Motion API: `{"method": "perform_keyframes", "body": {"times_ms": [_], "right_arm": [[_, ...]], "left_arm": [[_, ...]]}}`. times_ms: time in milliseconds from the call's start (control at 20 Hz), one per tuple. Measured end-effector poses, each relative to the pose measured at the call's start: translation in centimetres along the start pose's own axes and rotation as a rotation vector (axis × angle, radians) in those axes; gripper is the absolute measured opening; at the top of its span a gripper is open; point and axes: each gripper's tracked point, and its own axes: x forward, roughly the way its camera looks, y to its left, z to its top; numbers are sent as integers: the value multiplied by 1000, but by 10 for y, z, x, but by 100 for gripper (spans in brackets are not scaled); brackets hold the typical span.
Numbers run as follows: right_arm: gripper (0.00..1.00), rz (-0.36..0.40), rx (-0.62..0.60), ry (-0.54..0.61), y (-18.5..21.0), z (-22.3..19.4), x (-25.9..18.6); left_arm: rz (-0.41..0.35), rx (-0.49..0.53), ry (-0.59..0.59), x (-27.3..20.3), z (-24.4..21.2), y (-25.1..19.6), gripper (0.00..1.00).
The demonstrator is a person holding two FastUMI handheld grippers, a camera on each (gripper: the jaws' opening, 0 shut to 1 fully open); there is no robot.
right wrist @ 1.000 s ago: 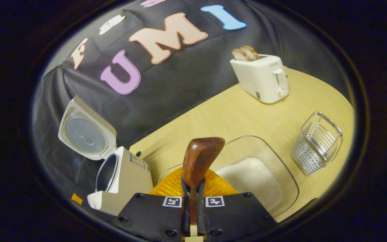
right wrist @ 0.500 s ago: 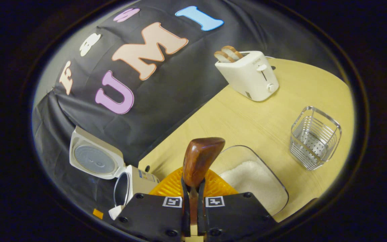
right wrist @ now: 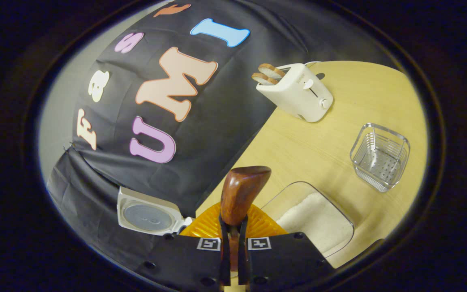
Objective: Close the left gripper, press the button to open the rice cooker; take a wooden spoon from the chopstick holder with the right hand, scoop a spoonful of rice and pour it into the rice cooker, then put the wooden spoon back into the chopstick holder.
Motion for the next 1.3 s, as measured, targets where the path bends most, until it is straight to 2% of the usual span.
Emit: {"method": "perform_keyframes", "body": {"times_ms": [350,600,750,800,950,1150,1300], "right_arm": [[9,128,126,35,58,-1,-3],[9,177,136,61,105,-15,11],[9,212,118,84,140,-28,20],[12,221,108,92,150,-34,24],[8,242,69,117,178,-55,37],[10,249,-33,119,207,-80,54],[8,250,-109,105,222,-95,67]], "left_arm": [[5,-7,-8,-6,2,5,94],[18,-23,-9,-12,0,12,94],[32,-34,-10,-17,-1,18,94],[37,-38,-10,-19,-2,21,94],[54,-51,-11,-26,-5,29,94],[81,-72,-7,-31,-7,41,94],[102,-85,7,-36,-11,50,94]]}}
